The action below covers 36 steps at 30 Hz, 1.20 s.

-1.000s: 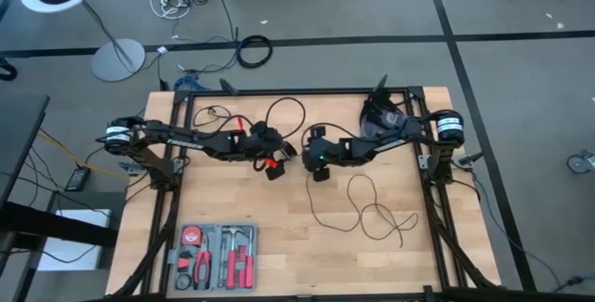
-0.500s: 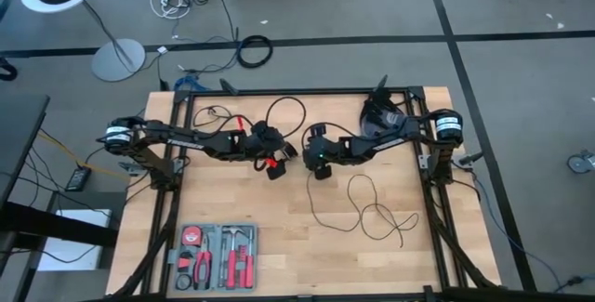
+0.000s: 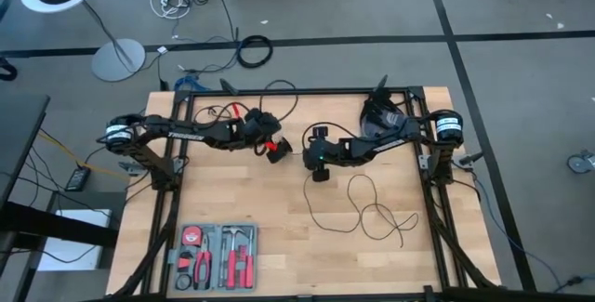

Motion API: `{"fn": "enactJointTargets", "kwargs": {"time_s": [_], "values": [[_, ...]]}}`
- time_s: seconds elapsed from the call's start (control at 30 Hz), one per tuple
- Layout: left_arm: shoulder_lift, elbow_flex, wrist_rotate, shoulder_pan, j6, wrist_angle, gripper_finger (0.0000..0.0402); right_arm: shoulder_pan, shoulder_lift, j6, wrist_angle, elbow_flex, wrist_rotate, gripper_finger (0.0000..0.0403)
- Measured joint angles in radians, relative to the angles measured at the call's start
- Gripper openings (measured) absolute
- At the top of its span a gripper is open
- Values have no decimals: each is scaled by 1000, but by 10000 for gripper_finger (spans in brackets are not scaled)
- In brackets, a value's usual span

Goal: Coil cords
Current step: Uncoil the black wire from the black spool

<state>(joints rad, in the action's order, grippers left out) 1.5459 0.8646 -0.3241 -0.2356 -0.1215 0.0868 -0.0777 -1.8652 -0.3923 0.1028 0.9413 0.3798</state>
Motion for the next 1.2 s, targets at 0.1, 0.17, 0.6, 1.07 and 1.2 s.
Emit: {"fn": "enactJointTargets", "kwargs": {"time_s": [0.1,0.17,0.6,1.07,1.2], "values": [[0,0,0,-39,-27,4,379,7,0,1,0,0,0,5],[0,0,1,-63,-45,20,379,11,0,1,0,0,0,3],[207,0,91,-114,-59,-109,379,33,0,42,6,0,5,1],[304,3,129,-117,-1,-239,379,135,54,100,-7,-1,63,0],[305,3,160,-119,5,-243,379,186,123,125,-20,-1,131,0]]}}
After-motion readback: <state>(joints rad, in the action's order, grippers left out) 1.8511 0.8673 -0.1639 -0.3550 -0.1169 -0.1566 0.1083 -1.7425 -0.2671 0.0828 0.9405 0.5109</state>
